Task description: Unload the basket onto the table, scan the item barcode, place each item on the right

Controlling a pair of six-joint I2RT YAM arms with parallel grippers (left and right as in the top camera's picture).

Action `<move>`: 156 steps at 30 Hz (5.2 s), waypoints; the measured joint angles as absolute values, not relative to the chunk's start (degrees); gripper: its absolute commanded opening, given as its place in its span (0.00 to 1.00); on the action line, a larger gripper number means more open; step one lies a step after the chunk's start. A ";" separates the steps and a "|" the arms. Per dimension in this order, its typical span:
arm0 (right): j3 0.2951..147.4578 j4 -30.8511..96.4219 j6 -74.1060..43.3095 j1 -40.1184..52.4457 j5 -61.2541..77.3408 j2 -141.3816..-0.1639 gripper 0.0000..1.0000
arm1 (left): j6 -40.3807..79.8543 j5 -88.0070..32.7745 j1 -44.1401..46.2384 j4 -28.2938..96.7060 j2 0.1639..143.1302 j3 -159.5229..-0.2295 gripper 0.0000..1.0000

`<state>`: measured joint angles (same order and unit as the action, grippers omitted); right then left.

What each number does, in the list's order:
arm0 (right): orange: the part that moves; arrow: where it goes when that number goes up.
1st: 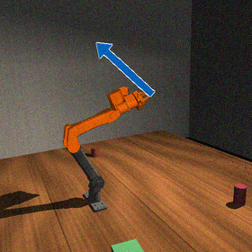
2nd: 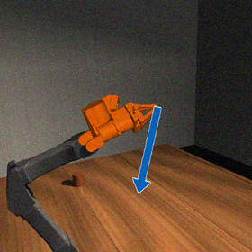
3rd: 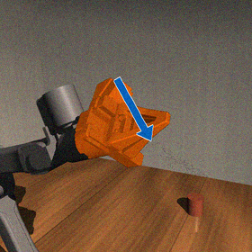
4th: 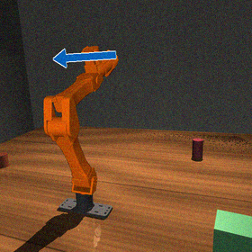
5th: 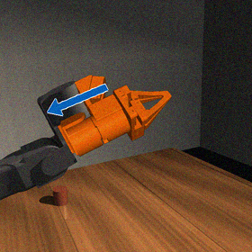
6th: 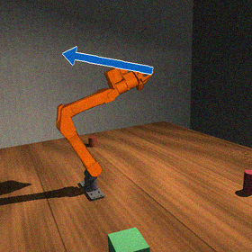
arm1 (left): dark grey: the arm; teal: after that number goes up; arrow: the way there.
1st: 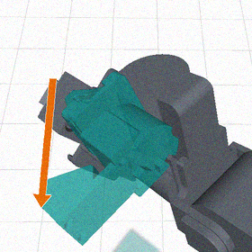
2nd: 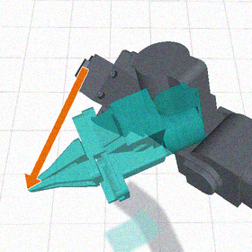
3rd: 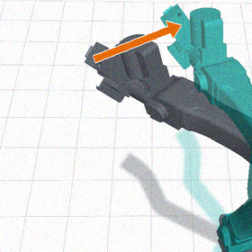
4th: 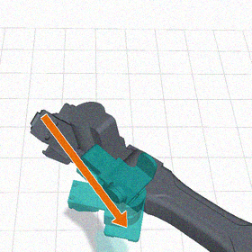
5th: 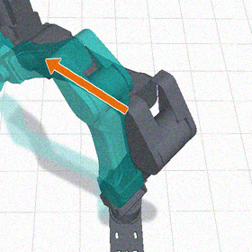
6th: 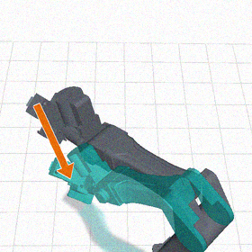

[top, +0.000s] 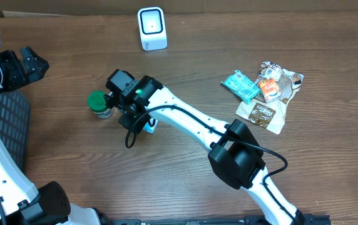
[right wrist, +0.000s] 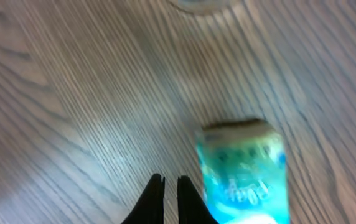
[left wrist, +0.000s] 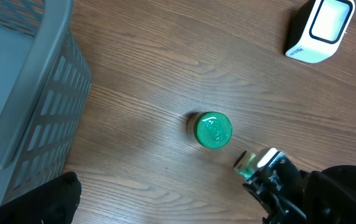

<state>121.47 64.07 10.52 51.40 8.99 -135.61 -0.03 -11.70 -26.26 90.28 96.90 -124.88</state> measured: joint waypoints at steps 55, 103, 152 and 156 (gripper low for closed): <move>113.99 56.29 -12.86 44.80 -3.66 -129.64 0.04 | -0.03 -11.70 -26.24 90.26 96.90 -124.88 0.99; 105.41 49.67 -15.00 42.02 6.66 -131.76 0.21 | -0.03 -11.70 -26.26 90.26 96.90 -124.88 0.99; 95.13 42.61 -21.04 33.50 26.57 -129.82 0.29 | -0.03 -11.70 -26.26 90.28 96.90 -124.88 1.00; 95.20 42.48 -22.31 33.45 27.68 -130.47 0.04 | -0.03 -11.70 -26.26 90.26 96.90 -124.88 0.99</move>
<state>95.20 42.48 -22.31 33.45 27.68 -130.48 -0.03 -11.70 -26.26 90.26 96.90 -124.88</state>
